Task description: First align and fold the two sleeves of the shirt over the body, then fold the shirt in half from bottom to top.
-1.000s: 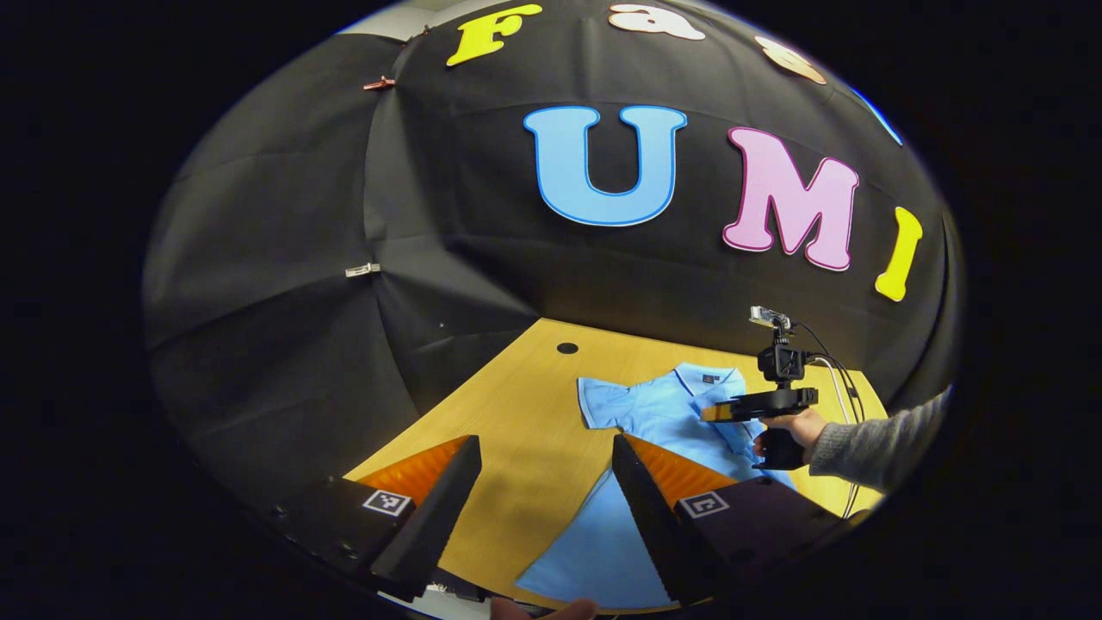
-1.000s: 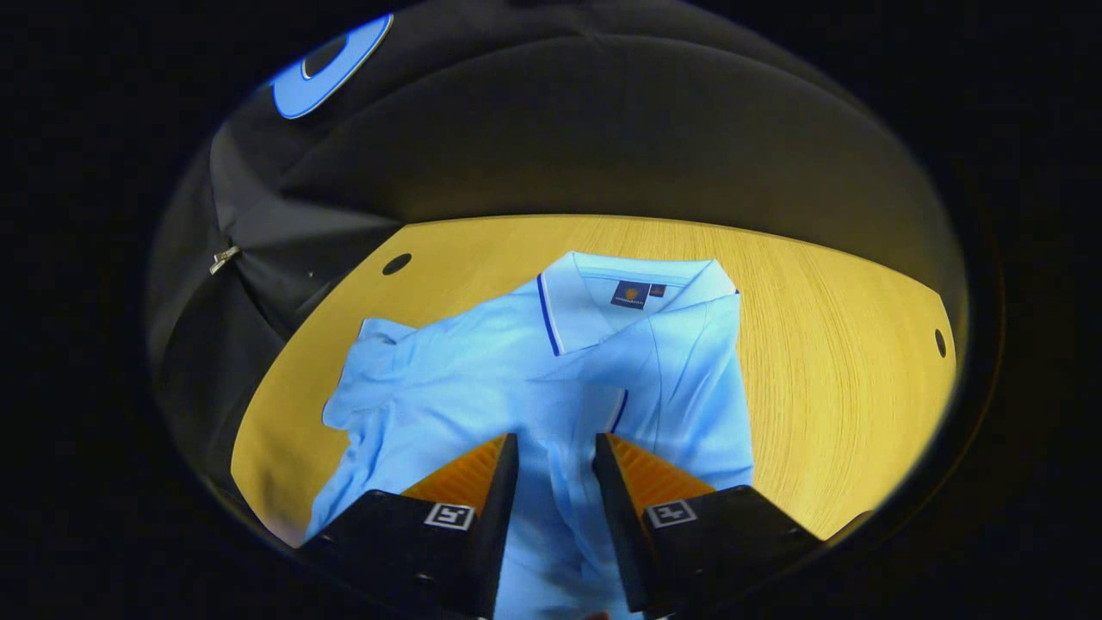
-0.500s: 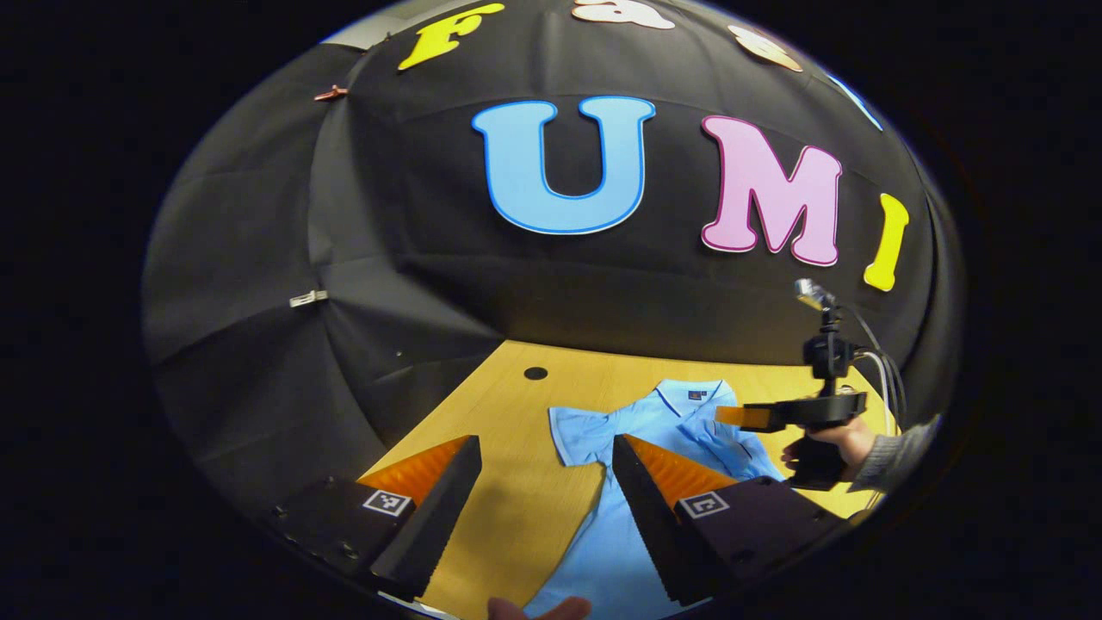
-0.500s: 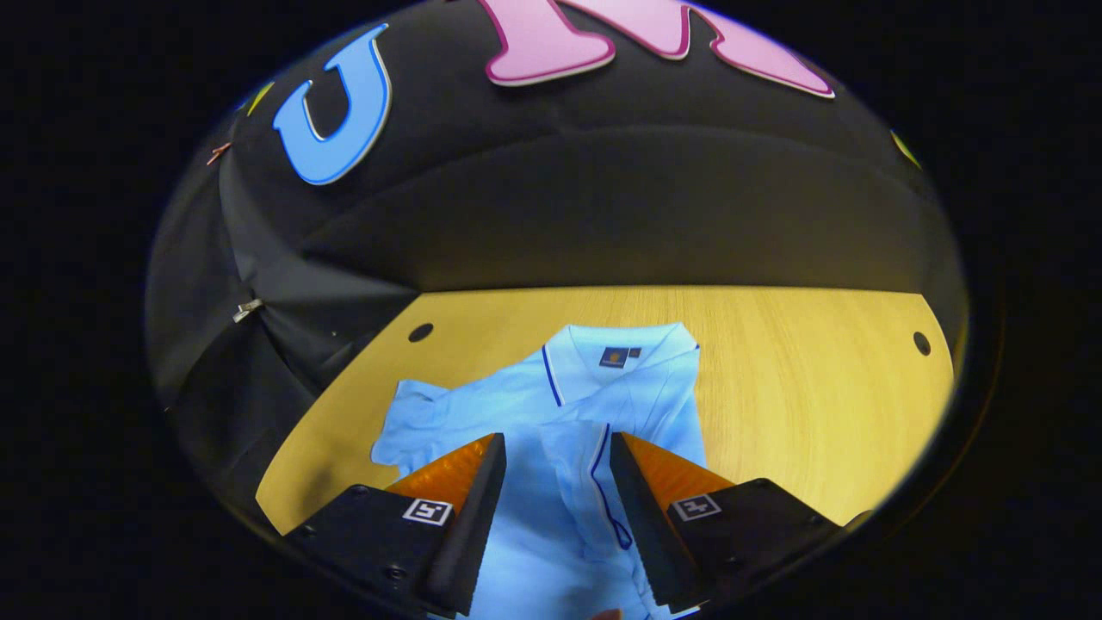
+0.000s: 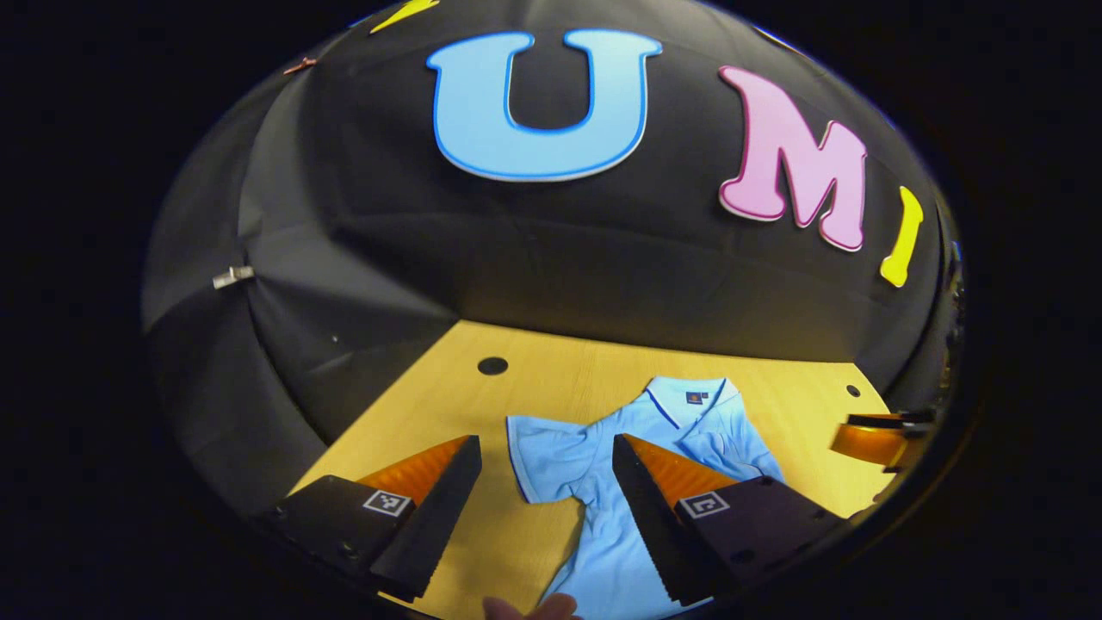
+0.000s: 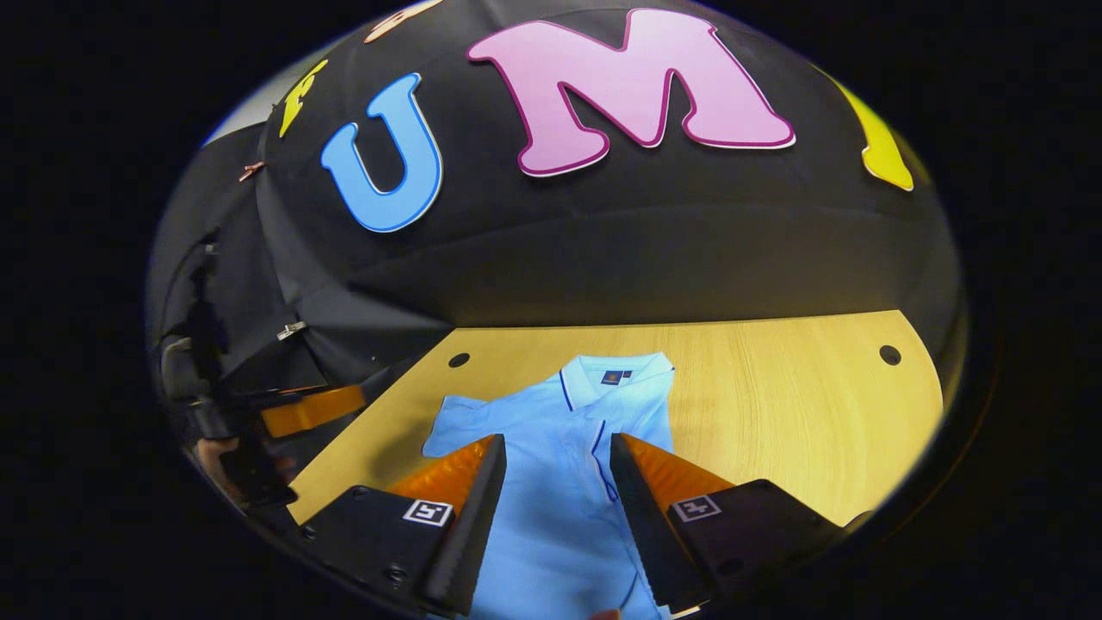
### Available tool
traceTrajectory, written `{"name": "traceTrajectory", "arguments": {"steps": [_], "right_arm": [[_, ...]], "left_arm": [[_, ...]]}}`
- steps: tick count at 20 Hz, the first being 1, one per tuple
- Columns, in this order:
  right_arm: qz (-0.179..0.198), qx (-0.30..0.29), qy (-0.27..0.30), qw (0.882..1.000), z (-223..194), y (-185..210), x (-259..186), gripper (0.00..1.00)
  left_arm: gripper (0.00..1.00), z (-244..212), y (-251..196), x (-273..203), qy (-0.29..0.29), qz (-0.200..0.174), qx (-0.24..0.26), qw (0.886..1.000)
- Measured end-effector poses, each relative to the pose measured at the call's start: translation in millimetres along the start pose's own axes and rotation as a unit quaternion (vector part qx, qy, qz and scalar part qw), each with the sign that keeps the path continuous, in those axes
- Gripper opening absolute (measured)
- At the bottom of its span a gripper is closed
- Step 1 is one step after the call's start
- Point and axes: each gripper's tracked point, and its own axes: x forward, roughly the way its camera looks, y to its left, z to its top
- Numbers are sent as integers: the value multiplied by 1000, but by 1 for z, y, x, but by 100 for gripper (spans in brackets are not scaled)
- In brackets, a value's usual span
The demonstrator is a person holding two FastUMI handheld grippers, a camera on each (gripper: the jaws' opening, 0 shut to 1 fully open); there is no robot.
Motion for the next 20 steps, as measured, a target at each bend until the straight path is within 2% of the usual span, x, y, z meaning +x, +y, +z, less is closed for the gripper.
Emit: {"name": "traceTrajectory", "arguments": {"steps": [9, 12, 17, 20], "right_arm": [[0, -19, 14, 1000, -39, 2, -75, 77], [-6, -24, 15, 1000, -43, -8, -92, 77], [-24, 5, 20, 1000, -47, -32, -113, 77], [-34, 23, 14, 999, -45, -43, -119, 77]], "left_arm": [[97, -61, 29, 105, 98, 54, 3, 994], [98, -76, 36, 124, 123, 68, 8, 990], [95, -90, 41, 145, 156, 80, 26, 984], [97, -93, 41, 149, 162, 84, 15, 983]]}}
